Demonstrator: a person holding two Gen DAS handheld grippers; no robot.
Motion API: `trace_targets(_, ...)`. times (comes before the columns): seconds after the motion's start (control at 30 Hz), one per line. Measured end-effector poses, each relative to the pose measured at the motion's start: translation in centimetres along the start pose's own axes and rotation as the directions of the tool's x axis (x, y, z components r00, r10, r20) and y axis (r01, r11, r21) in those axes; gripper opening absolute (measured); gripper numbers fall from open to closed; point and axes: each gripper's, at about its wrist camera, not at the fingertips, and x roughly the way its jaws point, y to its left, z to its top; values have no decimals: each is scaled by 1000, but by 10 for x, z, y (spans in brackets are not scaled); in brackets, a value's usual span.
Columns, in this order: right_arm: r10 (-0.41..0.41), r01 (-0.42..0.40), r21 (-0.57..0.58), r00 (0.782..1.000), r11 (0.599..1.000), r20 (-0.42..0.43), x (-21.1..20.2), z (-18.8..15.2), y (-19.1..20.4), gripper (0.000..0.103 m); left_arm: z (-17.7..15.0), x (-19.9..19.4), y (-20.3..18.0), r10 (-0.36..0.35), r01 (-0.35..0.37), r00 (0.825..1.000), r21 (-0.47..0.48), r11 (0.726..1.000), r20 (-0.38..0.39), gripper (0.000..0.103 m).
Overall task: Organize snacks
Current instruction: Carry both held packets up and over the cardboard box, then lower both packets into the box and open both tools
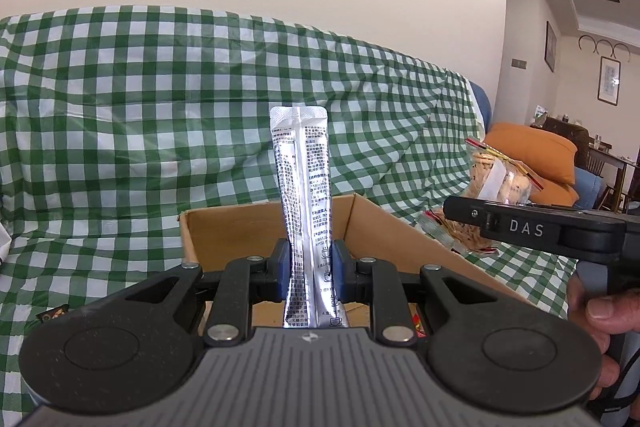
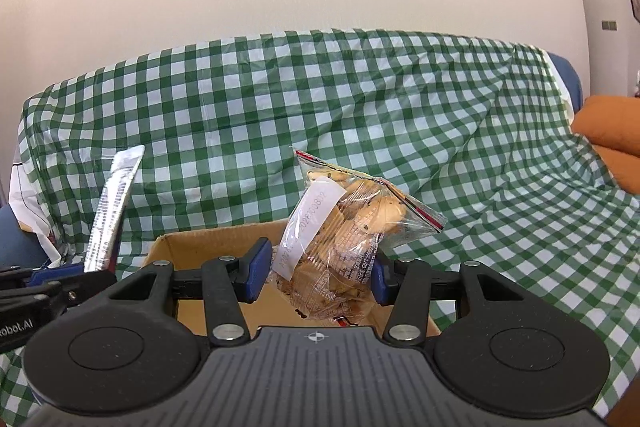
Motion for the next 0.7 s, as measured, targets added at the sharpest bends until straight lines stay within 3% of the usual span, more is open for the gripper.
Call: trace_targets(0.7, -15, 17, -47, 999, 999, 44, -5, -2, 8, 51, 3, 5, -4, -11, 12, 1000, -30, 999, 14, 23)
